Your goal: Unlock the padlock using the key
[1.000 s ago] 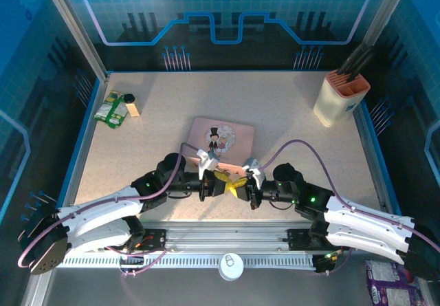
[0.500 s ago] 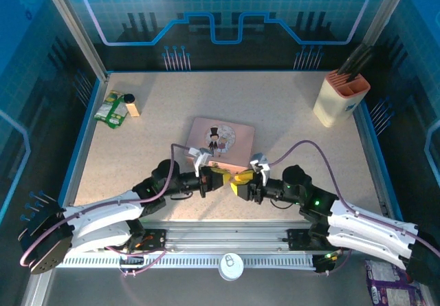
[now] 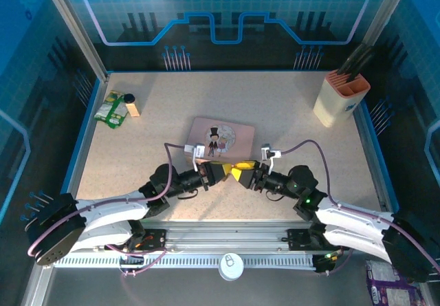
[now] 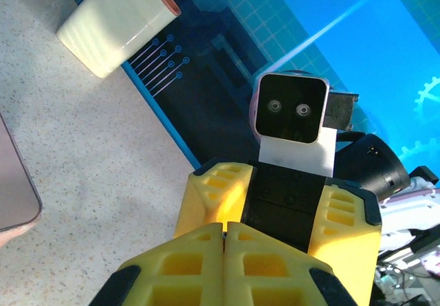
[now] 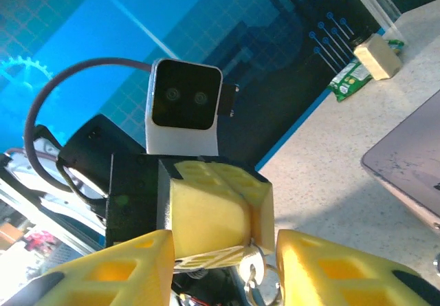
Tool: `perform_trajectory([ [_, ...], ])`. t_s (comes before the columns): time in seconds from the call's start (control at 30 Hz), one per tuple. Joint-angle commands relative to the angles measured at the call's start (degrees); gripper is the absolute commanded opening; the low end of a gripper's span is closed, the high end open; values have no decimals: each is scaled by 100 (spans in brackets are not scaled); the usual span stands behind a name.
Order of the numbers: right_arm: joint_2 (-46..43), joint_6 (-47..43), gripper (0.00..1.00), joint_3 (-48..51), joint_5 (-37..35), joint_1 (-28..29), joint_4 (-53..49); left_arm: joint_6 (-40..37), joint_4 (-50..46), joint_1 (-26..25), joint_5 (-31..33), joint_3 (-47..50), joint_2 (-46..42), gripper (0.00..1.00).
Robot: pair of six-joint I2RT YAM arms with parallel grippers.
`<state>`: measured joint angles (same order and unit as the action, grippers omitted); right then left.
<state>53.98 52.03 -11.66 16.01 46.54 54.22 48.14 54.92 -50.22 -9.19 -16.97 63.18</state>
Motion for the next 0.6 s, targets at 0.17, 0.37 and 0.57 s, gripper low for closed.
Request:
perform_trajectory([
  [0.17,221,291,36,115,51,-29,907,208,425,-41,277,-96,55,0],
  [0.37,210,231,30,80,72,-24,669,187,363,-41,346,-135,50,0],
  [0.57,225,208,26,82,69,-24,626,173,357,-41,373,-140,24,0],
])
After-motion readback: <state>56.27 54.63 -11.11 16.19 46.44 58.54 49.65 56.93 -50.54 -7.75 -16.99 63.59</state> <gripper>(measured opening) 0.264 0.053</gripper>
